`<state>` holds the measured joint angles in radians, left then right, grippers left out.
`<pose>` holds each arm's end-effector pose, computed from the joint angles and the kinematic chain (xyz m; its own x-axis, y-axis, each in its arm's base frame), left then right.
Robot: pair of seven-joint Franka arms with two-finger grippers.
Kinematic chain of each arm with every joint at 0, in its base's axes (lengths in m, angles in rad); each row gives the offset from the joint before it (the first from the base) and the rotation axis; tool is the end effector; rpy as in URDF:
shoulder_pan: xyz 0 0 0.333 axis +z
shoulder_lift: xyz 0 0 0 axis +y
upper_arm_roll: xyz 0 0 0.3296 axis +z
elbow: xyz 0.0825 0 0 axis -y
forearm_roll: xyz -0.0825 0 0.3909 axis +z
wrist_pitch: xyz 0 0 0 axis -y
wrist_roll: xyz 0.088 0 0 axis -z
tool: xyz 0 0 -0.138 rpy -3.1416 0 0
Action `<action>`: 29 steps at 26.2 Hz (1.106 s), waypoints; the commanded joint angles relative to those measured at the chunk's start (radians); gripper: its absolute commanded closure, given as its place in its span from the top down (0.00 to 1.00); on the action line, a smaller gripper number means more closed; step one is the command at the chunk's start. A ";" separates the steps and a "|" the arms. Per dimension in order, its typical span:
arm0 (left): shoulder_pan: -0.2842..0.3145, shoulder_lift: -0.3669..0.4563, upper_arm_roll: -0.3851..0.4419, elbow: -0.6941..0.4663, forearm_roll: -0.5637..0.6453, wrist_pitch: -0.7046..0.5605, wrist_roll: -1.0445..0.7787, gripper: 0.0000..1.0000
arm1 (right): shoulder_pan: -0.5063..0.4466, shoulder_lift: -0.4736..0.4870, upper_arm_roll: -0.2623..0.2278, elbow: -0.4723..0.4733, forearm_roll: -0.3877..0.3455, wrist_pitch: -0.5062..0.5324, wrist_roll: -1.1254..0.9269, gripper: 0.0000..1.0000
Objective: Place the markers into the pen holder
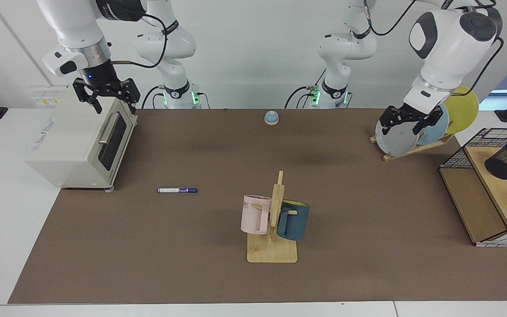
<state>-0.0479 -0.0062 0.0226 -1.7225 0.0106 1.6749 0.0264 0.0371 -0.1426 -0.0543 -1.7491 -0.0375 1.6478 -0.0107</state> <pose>0.5613 -0.0128 0.5465 0.9977 -0.0528 -0.0417 -0.0532 -0.9985 -0.0092 0.5219 -0.0157 0.6052 0.9992 -0.0034 0.0407 -0.0046 -0.9995 0.0302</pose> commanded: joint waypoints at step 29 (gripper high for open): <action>-0.012 -0.008 0.014 -0.003 0.003 0.009 0.026 1.00 | -0.003 -0.015 0.025 -0.081 0.037 0.027 -0.255 1.00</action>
<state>-0.0479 -0.0062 0.0240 -1.7220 0.0111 1.6752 0.0376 0.0411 -0.1428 -0.0348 -1.7661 -0.0062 1.6390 -0.1564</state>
